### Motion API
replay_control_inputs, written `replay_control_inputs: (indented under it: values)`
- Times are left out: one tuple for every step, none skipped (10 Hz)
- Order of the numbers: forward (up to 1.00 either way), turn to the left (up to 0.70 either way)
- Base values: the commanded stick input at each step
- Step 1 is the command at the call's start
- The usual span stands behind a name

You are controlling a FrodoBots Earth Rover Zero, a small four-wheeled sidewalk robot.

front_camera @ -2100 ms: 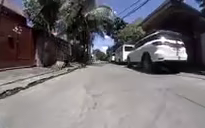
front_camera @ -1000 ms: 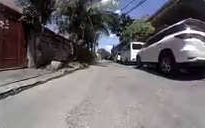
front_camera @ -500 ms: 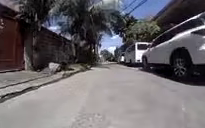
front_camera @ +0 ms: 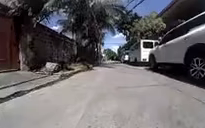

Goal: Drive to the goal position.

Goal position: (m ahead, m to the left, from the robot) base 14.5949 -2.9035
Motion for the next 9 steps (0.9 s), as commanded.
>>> replay_control_inputs:
  values:
    - [1.0,0.0]
    - [1.0,0.0]
    - [1.0,0.0]
    - [1.0,0.04]
    - [1.0,-0.34]
    - [1.0,-0.4]
    - [1.0,-0.4]
    - [1.0,-0.4]
    - [1.0,0.07]
